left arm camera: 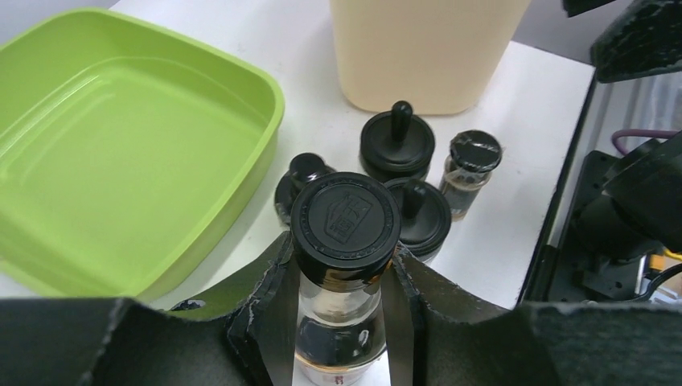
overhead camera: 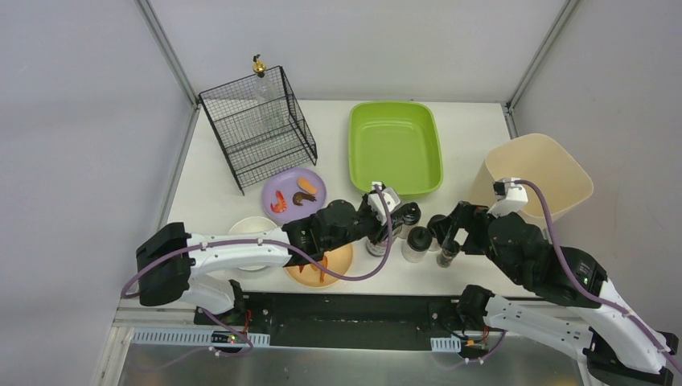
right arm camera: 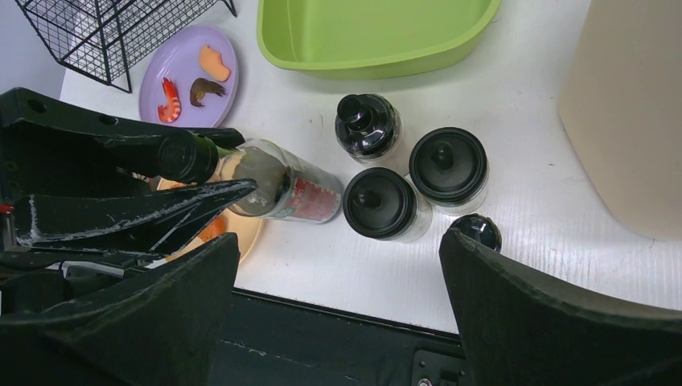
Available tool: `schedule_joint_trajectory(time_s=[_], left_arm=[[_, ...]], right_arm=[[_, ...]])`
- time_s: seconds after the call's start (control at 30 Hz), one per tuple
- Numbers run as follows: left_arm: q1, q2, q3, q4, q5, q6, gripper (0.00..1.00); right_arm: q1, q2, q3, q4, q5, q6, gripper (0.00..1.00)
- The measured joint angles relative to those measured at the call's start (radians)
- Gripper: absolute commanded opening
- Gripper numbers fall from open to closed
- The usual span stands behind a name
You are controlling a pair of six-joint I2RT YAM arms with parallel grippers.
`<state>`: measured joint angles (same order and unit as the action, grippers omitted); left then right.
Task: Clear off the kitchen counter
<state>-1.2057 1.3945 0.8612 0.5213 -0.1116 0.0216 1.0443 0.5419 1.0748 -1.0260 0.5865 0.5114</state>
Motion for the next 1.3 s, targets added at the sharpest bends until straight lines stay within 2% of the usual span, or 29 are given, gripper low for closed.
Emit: schedule_joint_trajectory(time_s=[0.23, 0.53, 0.97, 1.3], left_arm=[[0.000, -0.082, 0.039, -0.158, -0.086, 0.029, 0.00], [0.045, -0.153, 0.196, -0.321, -0.187, 0.084, 0.00], [0.401, -0.179, 0.312, -0.438, -0.185, 0.094, 0.00], [0.638, -0.137, 0.452, -0.451, -0.187, 0.117, 0.00]], right_arm=[[0.000, 0.010, 0.000, 0.007, -0.001, -0.005, 0.99], [0.000, 0.042, 0.000, 0.042, -0.024, -0.018, 0.99], [0.000, 0.074, 0.000, 0.087, -0.052, -0.047, 1.00], [0.000, 0.074, 0.000, 0.128, -0.096, -0.072, 0.99]])
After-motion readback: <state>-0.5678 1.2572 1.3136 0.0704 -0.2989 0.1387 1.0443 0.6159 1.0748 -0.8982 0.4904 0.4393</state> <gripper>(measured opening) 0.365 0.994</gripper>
